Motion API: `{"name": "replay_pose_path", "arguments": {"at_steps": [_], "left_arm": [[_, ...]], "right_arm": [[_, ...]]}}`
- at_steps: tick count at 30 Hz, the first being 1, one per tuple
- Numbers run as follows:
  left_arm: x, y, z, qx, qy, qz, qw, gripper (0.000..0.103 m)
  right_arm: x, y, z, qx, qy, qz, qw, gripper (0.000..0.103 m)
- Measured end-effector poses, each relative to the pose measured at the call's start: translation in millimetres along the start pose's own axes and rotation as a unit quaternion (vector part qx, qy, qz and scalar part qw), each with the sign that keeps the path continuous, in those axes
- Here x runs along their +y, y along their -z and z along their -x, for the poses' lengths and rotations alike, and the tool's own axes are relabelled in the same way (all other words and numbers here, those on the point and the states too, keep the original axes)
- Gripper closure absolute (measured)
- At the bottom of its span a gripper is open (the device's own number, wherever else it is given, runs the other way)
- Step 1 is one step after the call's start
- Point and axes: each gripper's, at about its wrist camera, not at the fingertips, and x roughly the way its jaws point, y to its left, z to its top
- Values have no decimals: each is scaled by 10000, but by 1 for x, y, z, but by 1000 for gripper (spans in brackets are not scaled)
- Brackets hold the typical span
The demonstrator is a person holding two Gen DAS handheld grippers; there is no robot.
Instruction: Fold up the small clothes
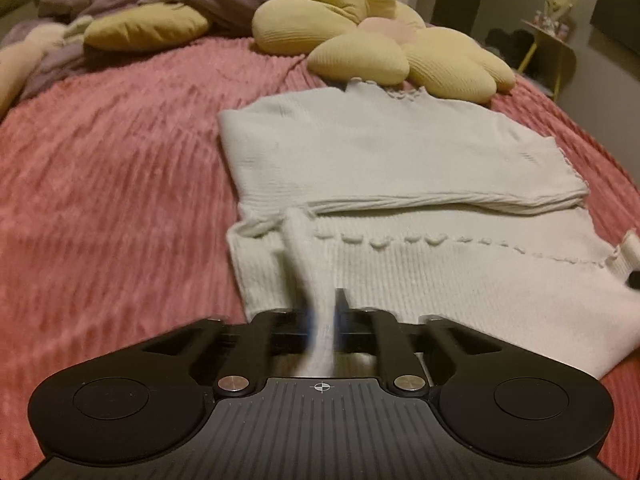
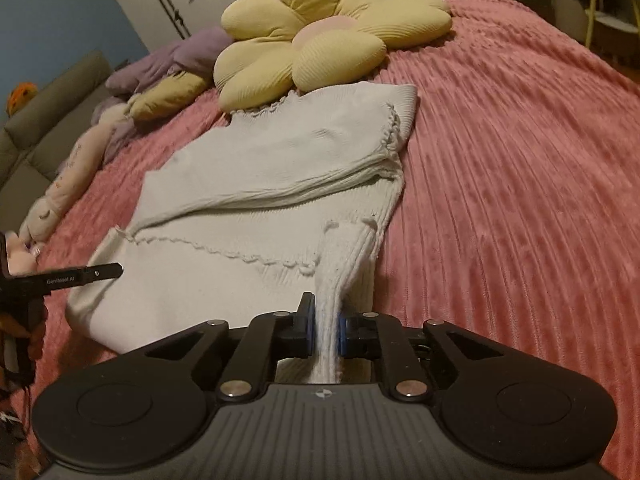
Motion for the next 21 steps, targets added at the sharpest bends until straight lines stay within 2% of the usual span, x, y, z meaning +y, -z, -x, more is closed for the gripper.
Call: {"name": "replay_pose_path", "arguments": {"at_steps": [3,6,9,11,14,17,21], "left_arm": [[-3,-9,22,-308,-23,-136,9994,93],[-7,-28,48,-800,-11,-330,9962,93],[-9,-55,54,-1307,-288,-444,9900,93],[-6,-74,42,-1432,-500,-322,9879,93],[2,-93,10,-1409,-697,19,9876,93],[5,-100,-29,-1218,-889,90,9885,93],[13,-92,-77,-538,-926,173,9941,93]], "right_arm": [[11,-6,11,-271,150,411,9987,96],[20,-23,24,-740,262,660,9947,96],[28,-51,19,-1180,507,837,9882,96],[31,-72,4,-1400,780,965,9823,96],[30,-96,-29,-1488,1176,1048,9762,96],[22,-112,-67,-1336,1360,974,9768,96],[9,-119,-116,-733,1493,885,9821,96]]}}
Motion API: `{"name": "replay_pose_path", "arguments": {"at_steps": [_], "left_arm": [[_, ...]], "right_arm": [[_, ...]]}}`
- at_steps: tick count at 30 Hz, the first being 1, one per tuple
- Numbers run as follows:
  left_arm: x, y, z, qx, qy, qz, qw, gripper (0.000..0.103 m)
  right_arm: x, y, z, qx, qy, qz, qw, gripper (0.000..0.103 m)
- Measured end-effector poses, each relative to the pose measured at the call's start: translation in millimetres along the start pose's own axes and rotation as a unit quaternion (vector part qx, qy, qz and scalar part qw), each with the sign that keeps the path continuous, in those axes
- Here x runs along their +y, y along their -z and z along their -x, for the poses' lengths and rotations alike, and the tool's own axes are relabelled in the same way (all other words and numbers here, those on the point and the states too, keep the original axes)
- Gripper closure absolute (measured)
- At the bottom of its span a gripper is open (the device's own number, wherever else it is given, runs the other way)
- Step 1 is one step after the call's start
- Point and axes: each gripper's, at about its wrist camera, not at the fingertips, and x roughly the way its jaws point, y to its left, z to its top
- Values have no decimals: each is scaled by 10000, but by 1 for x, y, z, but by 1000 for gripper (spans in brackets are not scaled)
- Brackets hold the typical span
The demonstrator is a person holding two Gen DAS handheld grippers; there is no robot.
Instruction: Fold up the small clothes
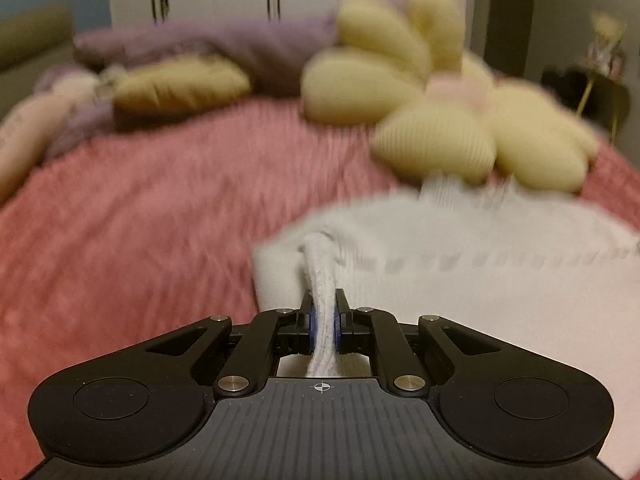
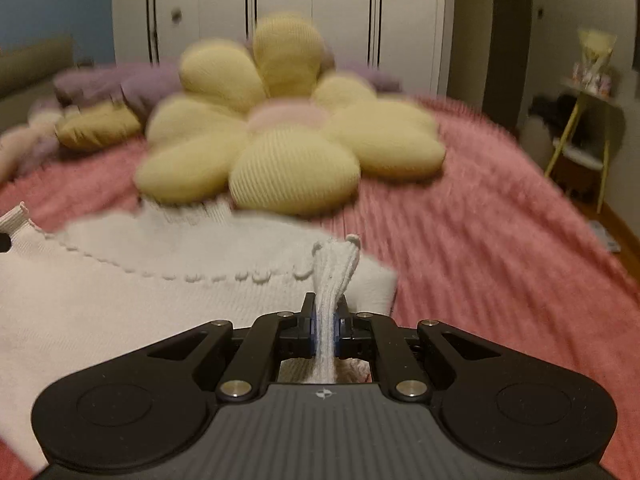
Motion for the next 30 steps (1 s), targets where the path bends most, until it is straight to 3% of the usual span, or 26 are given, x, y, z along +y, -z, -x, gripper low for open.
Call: {"name": "replay_pose_path", "arguments": {"at_steps": [3,6,10,15,21,23,25,26,27,28,30], "left_arm": [[-2,5,-2,-163,-63,-144,9997,93],[3,-7,8,-496,-2,247,9985,93],[-3,-30,-2,-1031,-455,269,9933,93],[-9,-54,-30,-1041,-616,383,9919,93],[-13,-58,-58,-1015,-940,168,9902,91],[-11,-49,-76,-745,-1106,94,9910,84],[-6,-38,-91,-395,-1297,55,9908,70],[-1,-36,-86,-486,-1276,204,9904,58],[7,-37,-78,-551,-1229,457,9898,39],[18,-37,-68,-536,-1127,726,9895,32],[37,-33,-49,-537,-858,1074,9890,28]], "right_arm": [[5,4,-10,22,80,299,9995,96],[9,-8,1,-343,181,362,9986,96],[15,-34,-8,-759,457,181,9959,96],[17,-51,-48,-808,884,-143,9927,96],[31,-47,-81,-699,1398,602,9859,96],[27,-43,-93,-476,1408,573,9872,96],[20,-38,-98,-491,1317,470,9890,90],[16,-39,-97,-495,1258,394,9900,86],[12,-41,-94,-476,1235,339,9906,76],[8,-42,-90,-488,1259,332,9903,64],[1,-40,-73,-560,1358,270,9888,55]]}}
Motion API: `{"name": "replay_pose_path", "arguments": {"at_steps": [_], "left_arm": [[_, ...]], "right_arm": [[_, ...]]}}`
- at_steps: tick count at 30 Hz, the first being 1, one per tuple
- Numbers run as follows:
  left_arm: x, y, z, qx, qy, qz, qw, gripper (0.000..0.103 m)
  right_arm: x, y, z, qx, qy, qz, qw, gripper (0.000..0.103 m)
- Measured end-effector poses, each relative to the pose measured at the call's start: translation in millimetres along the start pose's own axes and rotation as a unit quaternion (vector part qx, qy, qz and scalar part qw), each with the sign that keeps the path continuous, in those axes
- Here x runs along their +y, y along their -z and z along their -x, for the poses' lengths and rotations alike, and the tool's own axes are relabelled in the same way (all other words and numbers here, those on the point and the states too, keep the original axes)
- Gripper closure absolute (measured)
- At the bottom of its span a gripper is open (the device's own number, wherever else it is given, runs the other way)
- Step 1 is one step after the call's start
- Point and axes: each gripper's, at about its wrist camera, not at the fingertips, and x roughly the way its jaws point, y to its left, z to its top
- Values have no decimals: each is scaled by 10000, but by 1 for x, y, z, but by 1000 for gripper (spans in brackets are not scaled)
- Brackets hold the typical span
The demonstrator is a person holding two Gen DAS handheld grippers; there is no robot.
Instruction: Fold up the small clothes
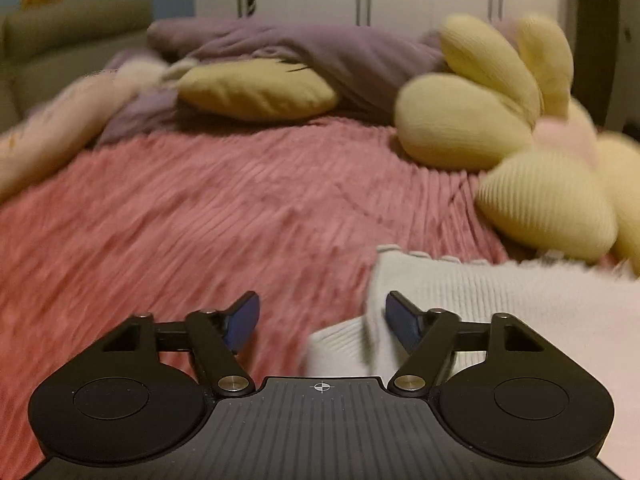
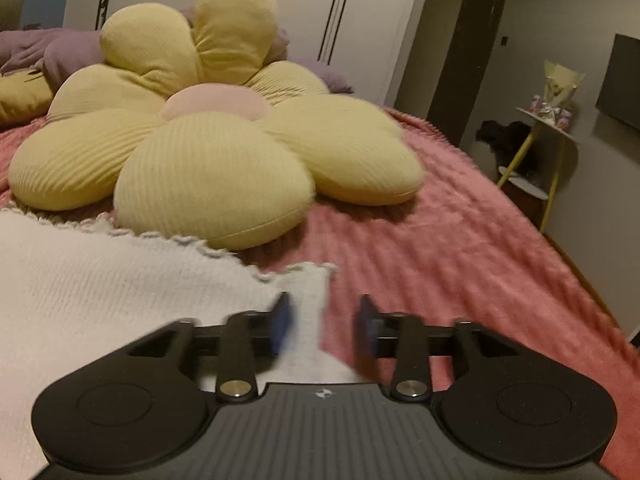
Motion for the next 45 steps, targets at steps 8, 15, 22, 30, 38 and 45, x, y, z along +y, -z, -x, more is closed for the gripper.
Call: {"name": "replay_pose_path", "arguments": {"at_steps": [8,15,22,30,38,45], "left_arm": [[50,40,54,846,1506,677,9826,28],[50,53,52,1354,1870,864,9691,46],[56,50,45,1454,1984,960,9645,51],[67,48,31,1768,2247,1678,9434,67],[75,42,44,1497,2446,1933,9383,76],[68,51,34,1688,2326,1682,9429,72]], "right_arm": [[-19,52,108,-438,-1410,-853,9854,57],[13,68,104,-22,-1344,-286,9905,78],[-10,66,129,-68,-836,-719,9939,94],[19,85,157,224,-1752,-865,9805,91],[59,74,166,171,-2308,-651,9707,91],[104,74,161,224,-2650,-377,9632,91]]}}
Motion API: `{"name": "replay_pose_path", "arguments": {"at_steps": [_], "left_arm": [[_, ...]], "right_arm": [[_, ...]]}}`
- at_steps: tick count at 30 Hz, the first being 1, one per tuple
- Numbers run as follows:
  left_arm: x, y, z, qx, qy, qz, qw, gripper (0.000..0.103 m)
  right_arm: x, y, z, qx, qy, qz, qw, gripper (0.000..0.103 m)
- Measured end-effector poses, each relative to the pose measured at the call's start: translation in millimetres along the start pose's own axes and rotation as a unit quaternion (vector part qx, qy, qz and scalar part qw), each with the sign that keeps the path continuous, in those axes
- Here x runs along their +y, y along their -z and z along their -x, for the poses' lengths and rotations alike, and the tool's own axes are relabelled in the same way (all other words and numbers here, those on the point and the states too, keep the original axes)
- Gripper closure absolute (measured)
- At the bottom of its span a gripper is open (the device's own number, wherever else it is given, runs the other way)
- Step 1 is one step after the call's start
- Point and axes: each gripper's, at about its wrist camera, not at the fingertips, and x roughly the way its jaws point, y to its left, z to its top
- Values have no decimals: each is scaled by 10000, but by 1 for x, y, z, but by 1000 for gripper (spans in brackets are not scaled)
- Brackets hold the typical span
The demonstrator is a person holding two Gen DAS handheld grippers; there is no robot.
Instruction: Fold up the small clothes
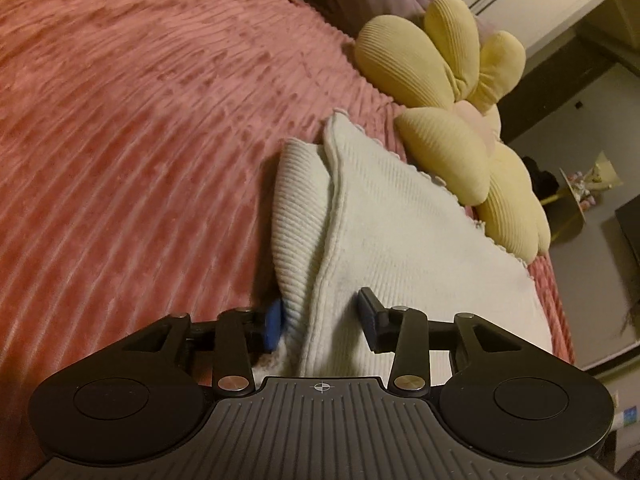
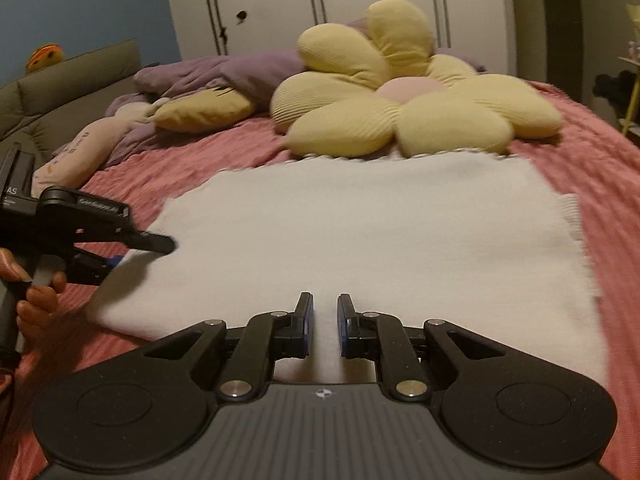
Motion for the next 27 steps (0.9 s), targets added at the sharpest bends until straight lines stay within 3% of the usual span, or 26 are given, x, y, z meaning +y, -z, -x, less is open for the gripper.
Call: {"name": "replay_pose_path", "arguments": {"at_steps": [3,8,14,18,19,21,23,26,27], "left_arm": [[0,-5,2,32,-14,125,9999,79],[-29,-13,22,-62,29,-147,9999,80],[-124,-7,29,7,507,-991,9938,81],[-191,24,-9,273,482,-1674,9843,80],[-201,33,-20,348,453,-1819,9817,80],[-215,53,-47,550,295,-2102,9757,67],[-213,69,-64,695,136,-2105,9750,70],[-209,77,-48,565,252,-2125,9752,66],[-204,78,-35,507,397,-2048,9767,58]], "right_arm": [[4,8,-21,378,-17,70,9993,91],[-14,3,11,99,-40,-94,9999,90],[-62,14,56,-138,295,-561,9979,87],[-87,15,69,-207,476,-954,9941,87],[-92,16,71,-210,479,-1043,9932,87],[-98,16,72,-174,467,-1138,9923,87],[-102,17,73,-114,437,-1166,9922,87],[-109,18,74,24,299,-1287,9912,87],[-114,18,74,56,206,-1388,9901,87]]}}
